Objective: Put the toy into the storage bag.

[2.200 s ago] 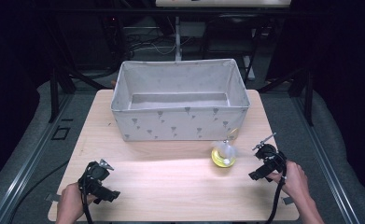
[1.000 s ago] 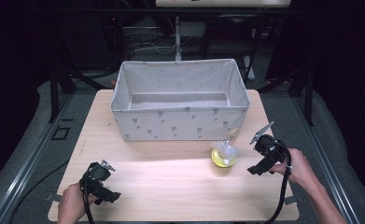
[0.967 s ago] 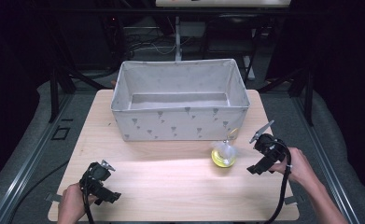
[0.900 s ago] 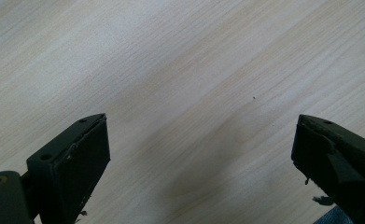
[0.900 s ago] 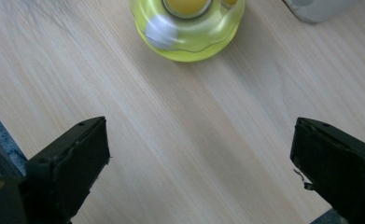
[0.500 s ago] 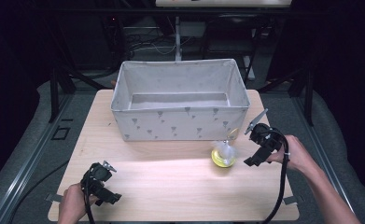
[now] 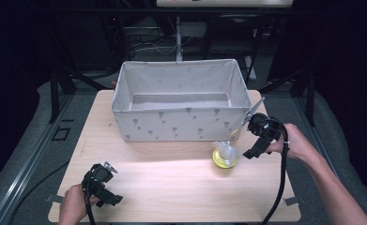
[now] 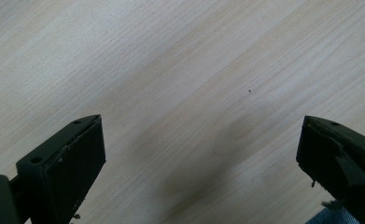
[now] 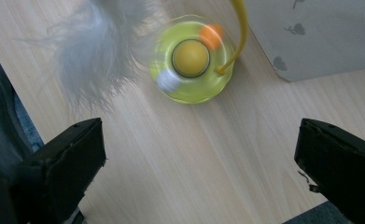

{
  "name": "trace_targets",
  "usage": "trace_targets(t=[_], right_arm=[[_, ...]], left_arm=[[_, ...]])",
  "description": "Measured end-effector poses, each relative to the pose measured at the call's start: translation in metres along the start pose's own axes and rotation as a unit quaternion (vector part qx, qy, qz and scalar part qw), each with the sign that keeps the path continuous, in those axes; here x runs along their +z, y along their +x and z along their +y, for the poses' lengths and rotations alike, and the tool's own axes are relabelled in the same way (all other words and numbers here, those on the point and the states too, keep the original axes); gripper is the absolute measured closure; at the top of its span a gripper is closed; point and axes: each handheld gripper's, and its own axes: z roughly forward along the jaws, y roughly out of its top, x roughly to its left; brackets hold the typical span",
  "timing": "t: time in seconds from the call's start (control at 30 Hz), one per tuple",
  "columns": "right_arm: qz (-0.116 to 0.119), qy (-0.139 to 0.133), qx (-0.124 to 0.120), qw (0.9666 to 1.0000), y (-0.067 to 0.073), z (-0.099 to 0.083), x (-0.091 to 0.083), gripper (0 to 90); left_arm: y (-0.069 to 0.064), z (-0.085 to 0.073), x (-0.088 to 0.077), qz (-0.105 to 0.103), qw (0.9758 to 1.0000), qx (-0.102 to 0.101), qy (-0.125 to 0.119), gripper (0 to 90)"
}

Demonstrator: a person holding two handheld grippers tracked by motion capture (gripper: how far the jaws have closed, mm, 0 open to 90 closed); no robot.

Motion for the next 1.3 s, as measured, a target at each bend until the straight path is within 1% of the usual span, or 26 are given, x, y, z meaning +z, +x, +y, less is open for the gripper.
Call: trace_targets(t=[0.1,0.13,0.17,0.2,0.23,0.27,0.33,0.37,0.4,0.47,0.53,0.57,0.67,0.7,0.73,0.77,0.8,0.83,0.87,0.93,0.97,1.07,1.1,1.17,1.23,1.3], right_arm=[[-0.002,0.002,-0.006,1.0000,0.000,0.007,-0.003,3.7],[-0.009,0.007,-0.012,0.9999,0.000,0.009,-0.005,4.7],[-0.003,-0.001,-0.015,0.9999,0.000,0.013,-0.007,6.5],[-0.003,-0.001,-0.015,0.9999,0.000,0.013,-0.007,6.5],[-0.010,0.000,-0.018,0.9998,-0.001,0.017,-0.010,8.5],[-0.010,0.000,-0.018,0.9998,-0.001,0.017,-0.010,8.5],[-0.008,-0.001,-0.019,0.9998,-0.002,0.021,-0.012,13.0],[-0.014,0.003,-0.024,0.9996,-0.003,0.023,-0.015,13.6],[-0.027,0.003,-0.030,0.9992,-0.003,0.028,-0.021,18.4],[-0.030,-0.007,-0.033,0.9990,-0.001,0.031,-0.026,23.9],[-0.029,-0.011,-0.034,0.9989,0.000,0.032,-0.028,25.0],[-0.040,-0.010,-0.044,0.9982,0.003,0.036,-0.034,29.4],[-0.042,-0.016,-0.041,0.9981,0.004,0.039,-0.038,32.0],[-0.045,-0.013,-0.047,0.9978,0.004,0.040,-0.040,34.0],[-0.045,-0.017,-0.046,0.9978,0.006,0.041,-0.040,35.9],[-0.047,-0.016,-0.051,0.9975,0.007,0.043,-0.041,38.2],[-0.049,-0.014,-0.058,0.9970,0.009,0.046,-0.038,43.1],[-0.049,-0.014,-0.058,0.9970,0.009,0.046,-0.038,43.1],[-0.049,-0.008,-0.059,0.9970,0.010,0.048,-0.037,45.1],[-0.058,0.007,-0.061,0.9964,0.010,0.052,-0.032,51.3],[-0.055,0.009,-0.059,0.9967,0.010,0.054,-0.031,53.8],[-0.054,0.029,-0.070,0.9957,0.011,0.060,-0.025,60.9],[-0.054,0.029,-0.070,0.9957,0.011,0.060,-0.025,60.9],[-0.054,0.039,-0.074,0.9950,0.011,0.062,-0.022,65.8],[-0.052,0.040,-0.073,0.9951,0.011,0.063,-0.020,67.1],[-0.049,0.044,-0.079,0.9947,0.012,0.064,-0.018,71.1]], left_arm=[[0.000,0.000,0.000,0.000,1.0000,-0.001,0.000,1.4],[0.000,0.000,0.000,0.000,1.0000,-0.001,0.000,1.4],[0.000,0.000,0.000,-0.001,1.0000,0.001,0.001,1.3],[0.000,0.000,0.000,-0.003,1.0000,0.000,0.001,1.3],[0.000,0.000,0.000,-0.002,1.0000,0.000,0.002,1.3],[0.000,0.000,0.000,-0.002,1.0000,0.000,0.002,1.3],[-0.001,0.000,0.000,-0.003,1.0000,-0.003,0.000,1.3],[-0.001,0.000,0.001,-0.002,1.0000,-0.002,0.001,1.3],[-0.001,0.000,0.001,-0.002,1.0000,-0.002,0.001,1.3],[0.000,0.000,0.001,-0.004,1.0000,0.001,0.002,1.2],[0.000,0.001,0.001,-0.004,1.0000,0.000,0.002,1.2],[0.000,0.001,0.001,-0.004,1.0000,0.000,0.002,1.3],[0.000,0.000,0.002,-0.004,1.0000,0.000,0.004,1.3],[-0.001,0.000,0.002,-0.004,1.0000,0.000,0.004,1.3],[-0.001,0.000,0.002,-0.004,1.0000,0.002,0.005,1.3],[-0.001,0.000,0.001,-0.004,1.0000,0.002,0.005,1.3],[-0.001,0.000,0.001,-0.005,1.0000,0.002,0.005,1.3],[-0.001,0.000,0.001,-0.005,1.0000,0.002,0.004,1.3],[-0.001,0.000,0.001,-0.006,1.0000,0.001,0.004,1.2],[-0.001,0.000,0.001,-0.006,1.0000,0.001,0.006,1.2],[-0.001,0.000,0.002,-0.006,1.0000,-0.003,0.004,1.3],[-0.001,0.000,0.002,-0.005,1.0000,-0.002,0.006,1.2],[-0.001,0.000,0.002,-0.005,1.0000,-0.002,0.007,1.2],[-0.001,0.000,0.002,-0.005,1.0000,-0.002,0.007,1.3],[-0.001,0.000,0.002,-0.005,1.0000,-0.001,0.008,1.3],[-0.002,0.000,0.002,-0.005,0.9999,0.001,0.009,1.3]])
